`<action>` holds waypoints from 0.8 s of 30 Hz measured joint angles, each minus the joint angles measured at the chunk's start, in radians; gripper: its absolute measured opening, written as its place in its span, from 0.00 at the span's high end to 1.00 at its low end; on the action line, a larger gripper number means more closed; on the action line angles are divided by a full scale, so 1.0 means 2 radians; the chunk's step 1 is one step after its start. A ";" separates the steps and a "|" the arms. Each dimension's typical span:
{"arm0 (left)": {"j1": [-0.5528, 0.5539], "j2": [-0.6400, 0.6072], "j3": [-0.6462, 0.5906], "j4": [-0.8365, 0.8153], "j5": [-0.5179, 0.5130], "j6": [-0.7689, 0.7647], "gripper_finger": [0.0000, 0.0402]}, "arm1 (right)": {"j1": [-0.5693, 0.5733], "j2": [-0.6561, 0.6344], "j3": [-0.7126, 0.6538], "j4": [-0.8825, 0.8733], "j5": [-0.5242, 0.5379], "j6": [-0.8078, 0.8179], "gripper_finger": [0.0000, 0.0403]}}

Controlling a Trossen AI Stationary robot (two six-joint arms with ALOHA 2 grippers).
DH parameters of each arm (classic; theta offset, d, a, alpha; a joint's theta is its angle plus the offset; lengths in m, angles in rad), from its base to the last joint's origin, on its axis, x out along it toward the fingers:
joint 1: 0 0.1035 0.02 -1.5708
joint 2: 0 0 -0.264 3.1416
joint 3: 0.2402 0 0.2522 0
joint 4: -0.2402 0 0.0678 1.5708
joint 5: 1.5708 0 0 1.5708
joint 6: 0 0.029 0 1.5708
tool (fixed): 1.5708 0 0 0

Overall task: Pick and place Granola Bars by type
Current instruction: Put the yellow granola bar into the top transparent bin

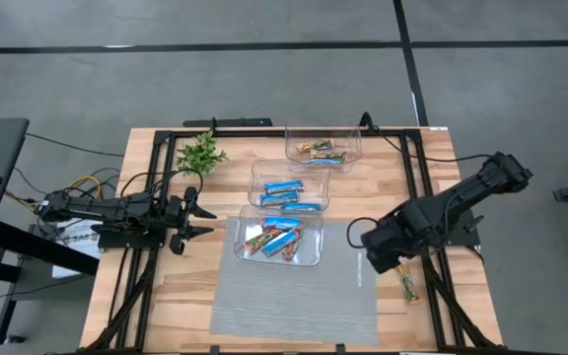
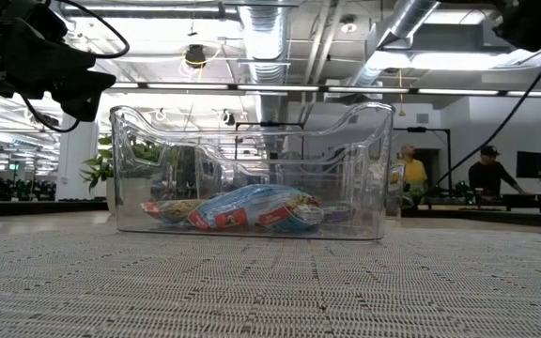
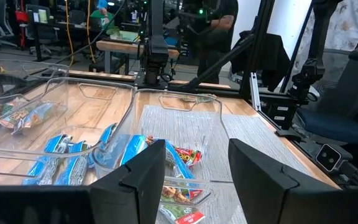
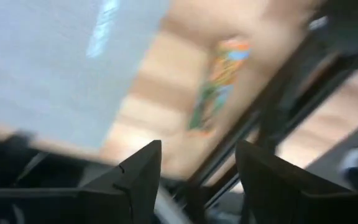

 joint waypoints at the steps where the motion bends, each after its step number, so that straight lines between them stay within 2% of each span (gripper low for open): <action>1: 0.000 0.000 0.000 0.000 0.000 0.000 0.58 | 0.005 0.007 0.000 -0.012 0.012 0.000 0.51; 9: 0.000 0.000 0.000 0.000 0.000 -0.001 0.58 | 0.057 0.070 0.000 -0.021 0.056 0.030 0.51; 15: 0.000 0.000 0.000 0.000 0.000 0.000 0.58 | 0.097 0.094 -0.012 -0.012 0.055 0.088 0.51; 20: 0.000 0.000 0.000 0.000 0.000 0.000 0.58 | 0.112 0.086 -0.066 0.057 0.041 0.142 0.51; 24: 0.000 0.000 0.000 0.000 0.000 -0.001 0.58 | 0.123 0.084 -0.109 0.121 0.025 0.145 0.51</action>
